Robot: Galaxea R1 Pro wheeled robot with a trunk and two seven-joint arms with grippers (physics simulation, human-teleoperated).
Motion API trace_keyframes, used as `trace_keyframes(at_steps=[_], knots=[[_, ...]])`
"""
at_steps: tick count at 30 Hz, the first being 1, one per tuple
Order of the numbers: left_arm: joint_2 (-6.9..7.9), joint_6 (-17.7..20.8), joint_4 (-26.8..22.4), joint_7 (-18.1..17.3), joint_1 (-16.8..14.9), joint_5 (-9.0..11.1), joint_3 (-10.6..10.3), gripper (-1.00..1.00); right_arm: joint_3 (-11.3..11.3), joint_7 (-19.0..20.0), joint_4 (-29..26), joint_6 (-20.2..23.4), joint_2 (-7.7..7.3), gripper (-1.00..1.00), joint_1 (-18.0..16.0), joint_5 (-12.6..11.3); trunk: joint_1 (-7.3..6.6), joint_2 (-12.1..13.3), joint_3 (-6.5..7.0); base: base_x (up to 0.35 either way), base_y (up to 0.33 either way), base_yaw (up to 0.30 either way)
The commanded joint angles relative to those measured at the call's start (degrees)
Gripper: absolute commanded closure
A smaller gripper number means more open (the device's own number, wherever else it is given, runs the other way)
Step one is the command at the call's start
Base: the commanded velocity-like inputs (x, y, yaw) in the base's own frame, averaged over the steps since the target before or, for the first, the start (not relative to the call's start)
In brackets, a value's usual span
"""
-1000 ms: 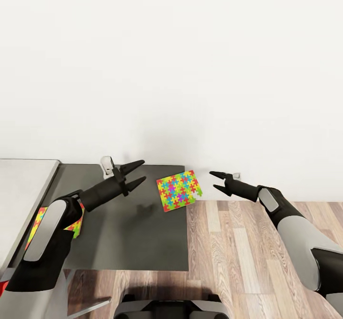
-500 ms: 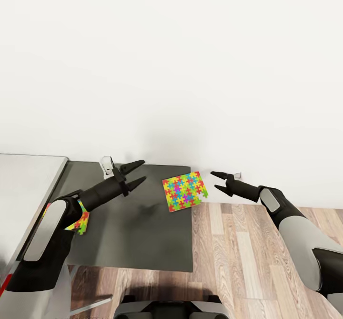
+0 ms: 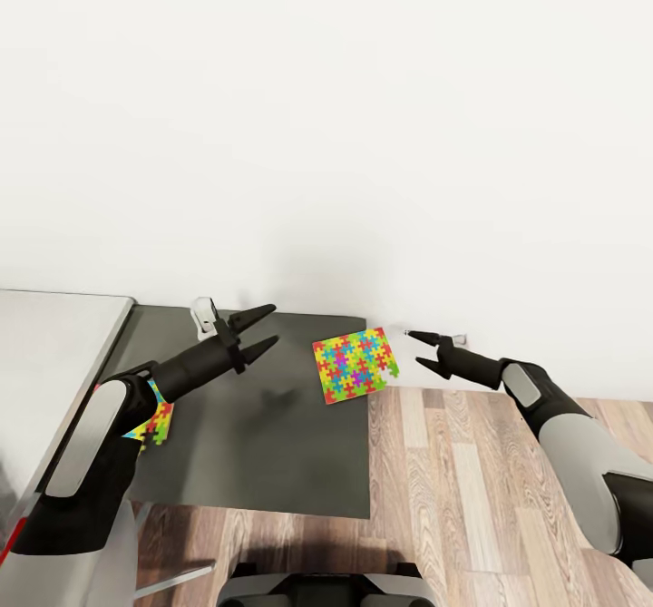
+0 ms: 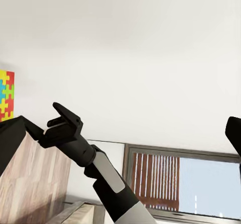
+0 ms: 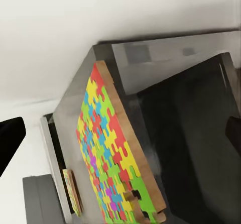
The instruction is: Put all the toys in the child's room - the three board games (two on the bed and one on the table), the two jigsaw puzzles on the table, and the tennis ball on the table - inside the toy box on the table in the child's room.
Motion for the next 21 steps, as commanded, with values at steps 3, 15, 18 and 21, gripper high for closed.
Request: trace_keyframes(at_steps=[3,15,18,21], knots=[[0.02,0.07,-0.03,0.47,-0.03,0.57,-0.04,-1.0,-0.61,-0.02,0.19,0.28,-0.56,-1.0,-0.04,0.08,0.03,-0.09,-0.07,0.0,0.0,0.01],[-0.01,0.07,-0.03,0.47,-0.03,0.57,-0.04,-1.0,-4.75,-0.94,0.42,0.28,-1.57,-1.0,-0.03,0.06,0.03,-0.09,-0.06,0.0,0.0,0.003],[-0.01,0.07,-0.03,0.47,-0.03,0.57,-0.04,-1.0,-5.25,-2.37,0.41,0.28,-1.69,-1.0,-0.03,0.05,0.03,-0.09,-0.06,0.0,0.0,0.0],[-0.01,0.07,-0.03,0.47,-0.05,0.57,-0.04,-1.0,-5.43,-3.54,0.4,0.27,-1.7,-1.0,-0.03,0.05,0.03,-0.09,-0.06,0.0,0.0,0.0]])
